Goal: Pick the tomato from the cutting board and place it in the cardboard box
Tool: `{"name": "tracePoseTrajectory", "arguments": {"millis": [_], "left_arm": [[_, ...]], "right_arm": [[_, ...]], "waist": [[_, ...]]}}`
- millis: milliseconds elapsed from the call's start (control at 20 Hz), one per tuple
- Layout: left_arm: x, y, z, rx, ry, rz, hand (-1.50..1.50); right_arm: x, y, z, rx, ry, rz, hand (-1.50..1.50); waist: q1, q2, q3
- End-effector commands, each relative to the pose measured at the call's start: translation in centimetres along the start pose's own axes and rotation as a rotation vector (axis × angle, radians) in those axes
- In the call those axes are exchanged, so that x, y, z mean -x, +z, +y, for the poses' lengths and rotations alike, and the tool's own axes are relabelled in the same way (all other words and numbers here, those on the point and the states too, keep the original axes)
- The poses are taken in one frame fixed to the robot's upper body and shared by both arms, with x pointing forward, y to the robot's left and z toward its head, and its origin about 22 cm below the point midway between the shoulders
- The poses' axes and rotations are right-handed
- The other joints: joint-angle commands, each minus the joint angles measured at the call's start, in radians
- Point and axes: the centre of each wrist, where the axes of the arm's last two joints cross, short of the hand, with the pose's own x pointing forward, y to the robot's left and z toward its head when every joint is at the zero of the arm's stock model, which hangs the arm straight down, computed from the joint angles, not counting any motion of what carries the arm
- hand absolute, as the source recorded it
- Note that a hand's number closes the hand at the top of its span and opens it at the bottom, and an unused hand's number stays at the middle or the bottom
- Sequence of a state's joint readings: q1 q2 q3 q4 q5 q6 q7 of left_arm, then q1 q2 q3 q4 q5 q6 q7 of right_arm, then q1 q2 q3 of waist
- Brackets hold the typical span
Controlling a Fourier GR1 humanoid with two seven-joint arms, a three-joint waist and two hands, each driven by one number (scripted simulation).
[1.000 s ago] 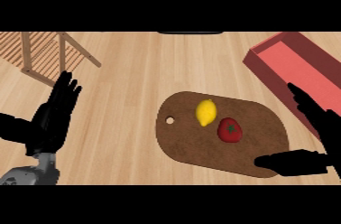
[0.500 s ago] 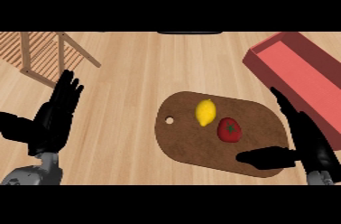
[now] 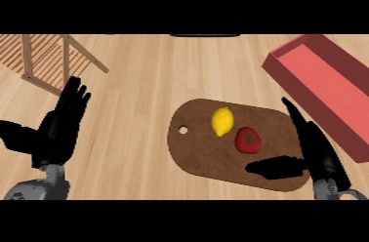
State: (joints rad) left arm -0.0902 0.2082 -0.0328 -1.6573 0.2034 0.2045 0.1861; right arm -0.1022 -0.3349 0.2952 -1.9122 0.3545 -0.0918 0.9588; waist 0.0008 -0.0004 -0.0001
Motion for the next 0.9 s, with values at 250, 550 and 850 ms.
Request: {"name": "tracePoseTrajectory", "arguments": {"millis": [250,550,850], "left_arm": [[-1.4,-1.7,-0.4,-0.015,0.001,-0.019,0.00],[0.0,0.0,-0.4,0.006,-0.001,-0.002,0.00],[-2.3,-1.1,1.2,-0.005,0.001,-0.008,0.00]], "right_arm": [[-0.3,-0.8,2.3,0.014,0.073,0.046,-1.50],[0.8,-2.9,3.0,0.009,0.055,0.049,-1.50],[3.4,-3.2,2.5,-0.022,0.059,0.039,-1.50]], "waist": [[-0.001,0.000,0.000],[0.000,0.000,0.000],[-0.001,0.000,0.000]]}}
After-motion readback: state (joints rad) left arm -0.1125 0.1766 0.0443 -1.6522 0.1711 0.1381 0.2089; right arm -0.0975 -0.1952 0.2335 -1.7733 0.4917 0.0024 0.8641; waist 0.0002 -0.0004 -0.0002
